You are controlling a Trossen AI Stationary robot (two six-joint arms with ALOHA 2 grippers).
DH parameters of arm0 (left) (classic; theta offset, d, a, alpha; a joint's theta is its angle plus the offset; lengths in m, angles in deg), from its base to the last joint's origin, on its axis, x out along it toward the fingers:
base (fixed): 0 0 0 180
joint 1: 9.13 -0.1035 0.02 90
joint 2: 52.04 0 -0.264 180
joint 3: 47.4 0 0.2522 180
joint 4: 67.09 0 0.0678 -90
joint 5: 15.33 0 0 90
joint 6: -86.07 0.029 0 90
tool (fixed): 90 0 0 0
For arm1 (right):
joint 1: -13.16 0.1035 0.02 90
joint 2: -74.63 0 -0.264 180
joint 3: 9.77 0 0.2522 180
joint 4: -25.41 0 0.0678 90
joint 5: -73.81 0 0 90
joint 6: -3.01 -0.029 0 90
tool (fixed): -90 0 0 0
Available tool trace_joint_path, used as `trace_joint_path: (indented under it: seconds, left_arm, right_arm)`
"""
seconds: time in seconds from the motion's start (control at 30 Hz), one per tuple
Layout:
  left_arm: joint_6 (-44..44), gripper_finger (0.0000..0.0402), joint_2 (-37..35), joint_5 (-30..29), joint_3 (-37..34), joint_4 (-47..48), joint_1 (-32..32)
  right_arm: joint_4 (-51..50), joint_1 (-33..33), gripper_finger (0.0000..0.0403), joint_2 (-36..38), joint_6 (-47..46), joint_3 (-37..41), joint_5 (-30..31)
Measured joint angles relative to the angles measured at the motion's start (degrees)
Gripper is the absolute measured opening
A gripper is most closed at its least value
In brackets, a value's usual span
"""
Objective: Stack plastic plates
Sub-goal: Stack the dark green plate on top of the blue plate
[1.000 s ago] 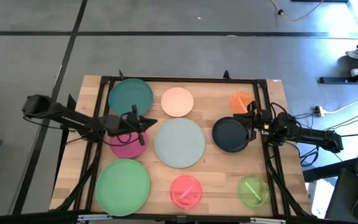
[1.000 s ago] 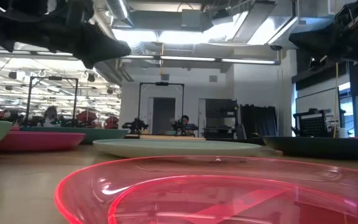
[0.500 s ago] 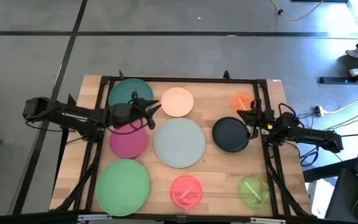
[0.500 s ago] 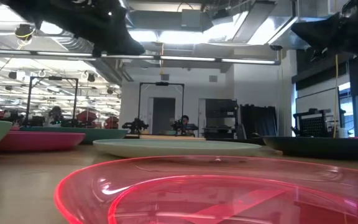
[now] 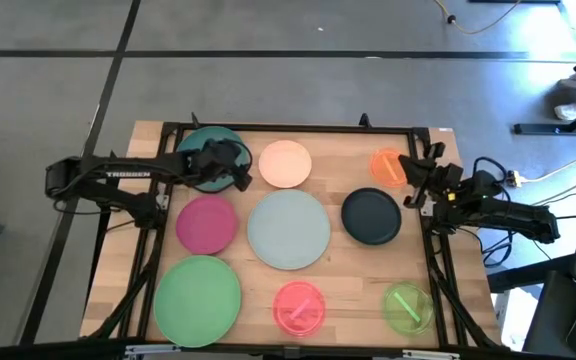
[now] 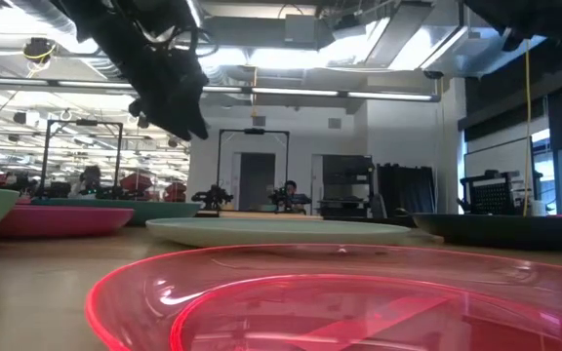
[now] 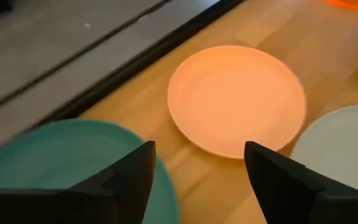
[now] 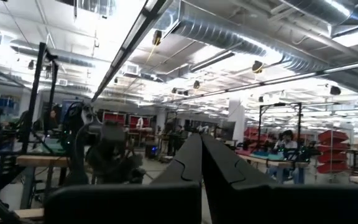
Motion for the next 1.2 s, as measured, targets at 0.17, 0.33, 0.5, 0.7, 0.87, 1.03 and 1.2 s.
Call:
trace_joint_path:
  seconds: [0.17,0.33,0.5,0.7,0.87,1.03,1.2]
  left_arm:
    - [-3.2,0.0236,3.6,-0.7,0.0,0.3,-0.5]
    - [-9.2,0.0236,8.6,4.9,0.0,3.3,-3.8]
    - [-10.6,0.0235,13.3,7.2,-0.1,6.4,-5.1]
    - [-10.5,0.0235,16.9,5.9,-0.1,6.4,-4.6]
    - [-10.6,0.0235,18.6,4.6,-0.1,6.4,-4.7]
    - [-10.5,0.021,20.7,4.6,-0.1,6.5,-4.3]
    - [-8.7,0.0142,21.4,3.8,-0.1,6.4,-4.2]
  right_arm:
    - [-0.3,0.0,0.0001,0.0,-0.1,0.0,-1.0]
    - [-0.6,0.0,0.0001,0.0,-0.1,0.0,-2.0]
    - [-0.6,0.0,0.0001,0.0,-0.1,0.0,-2.0]
    - [-0.7,0.0,0.0001,0.0,-0.1,0.0,-2.0]
    - [-1.1,0.0,0.0001,0.0,-0.1,0.0,-2.0]
    - [-1.8,0.0,0.0001,0.0,-0.1,0.0,-2.0]
    - [-1.8,0.0,0.0001,0.0,-0.1,0.0,-2.0]
